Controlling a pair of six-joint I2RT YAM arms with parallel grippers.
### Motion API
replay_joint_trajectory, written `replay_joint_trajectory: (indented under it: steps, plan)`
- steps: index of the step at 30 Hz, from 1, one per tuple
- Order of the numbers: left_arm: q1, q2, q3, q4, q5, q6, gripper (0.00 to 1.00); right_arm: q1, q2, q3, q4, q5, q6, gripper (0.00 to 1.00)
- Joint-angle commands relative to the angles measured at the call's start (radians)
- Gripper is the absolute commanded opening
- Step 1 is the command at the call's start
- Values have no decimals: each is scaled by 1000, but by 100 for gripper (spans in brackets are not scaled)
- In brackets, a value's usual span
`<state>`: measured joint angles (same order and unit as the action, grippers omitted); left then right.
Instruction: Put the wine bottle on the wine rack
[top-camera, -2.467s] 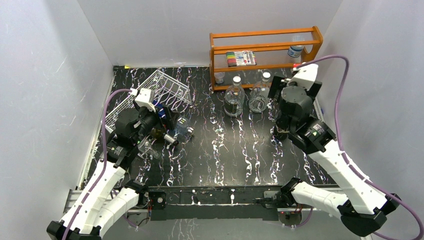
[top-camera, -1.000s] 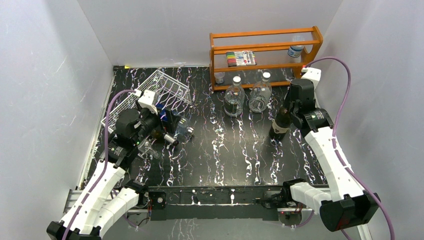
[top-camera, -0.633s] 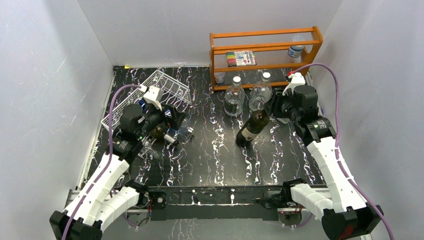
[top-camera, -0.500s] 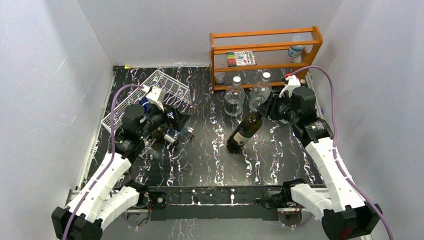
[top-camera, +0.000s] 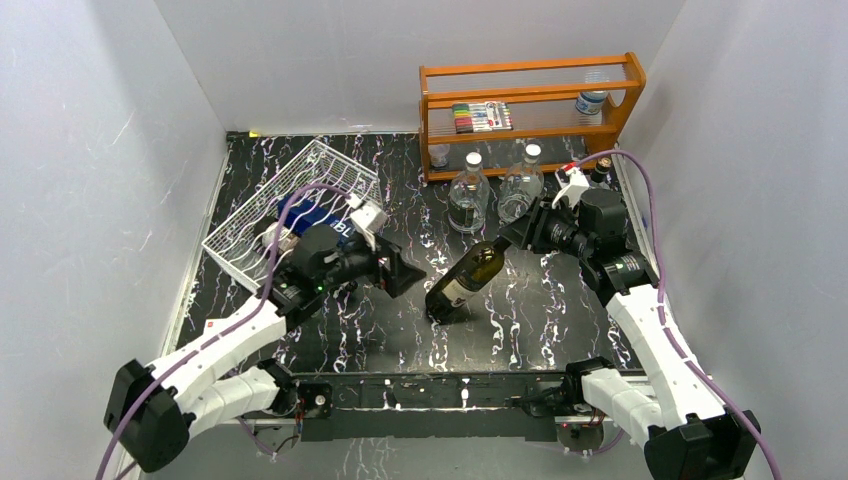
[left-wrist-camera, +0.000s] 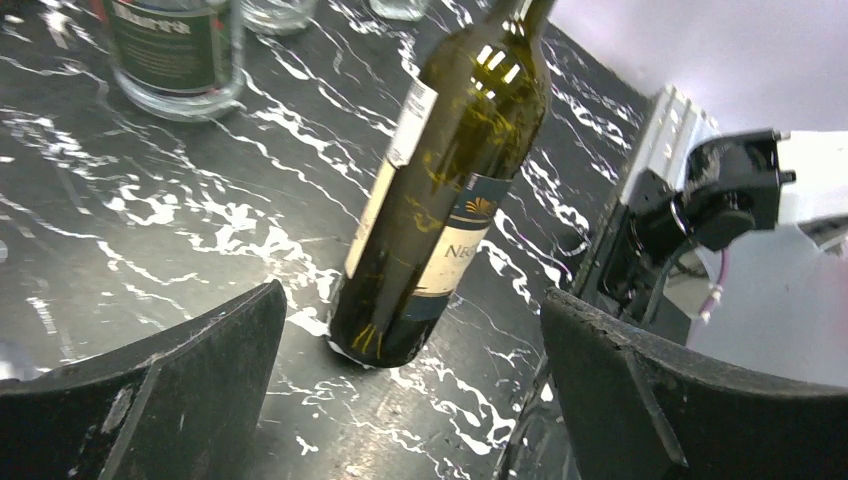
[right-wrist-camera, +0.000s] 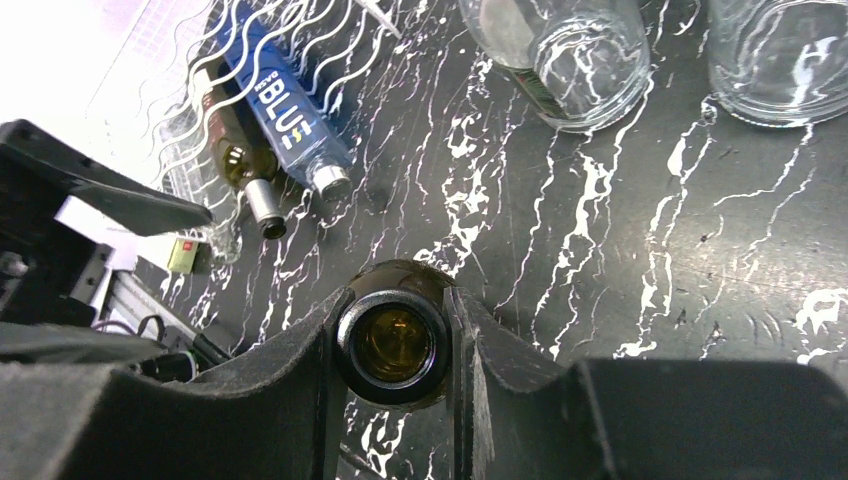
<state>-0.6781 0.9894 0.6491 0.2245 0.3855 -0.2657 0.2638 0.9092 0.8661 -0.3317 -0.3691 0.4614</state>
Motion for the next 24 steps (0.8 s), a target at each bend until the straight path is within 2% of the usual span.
replay_joint_trajectory:
  steps: [1,5,9,13,16,18,24]
  plan:
    - [-56,49,-19,98,16,33,98,0,-32,19,67,-117,-19,0]
    - [-98,127,-50,173,52,-4,98,1,-12,26,41,-158,-57,0]
    - [-162,194,-58,200,-4,-8,98,2,-1,28,42,-199,-61,0]
    - [-170,264,-45,227,15,-21,98,1,-8,23,57,-226,-71,0]
    - [-174,316,-26,277,89,-62,98,1,-10,17,80,-261,-76,0]
    - [-181,333,-31,323,78,-75,98,1,-17,16,91,-268,-75,0]
    - [-194,374,0,298,43,-35,98,1,-44,16,139,-299,-36,0]
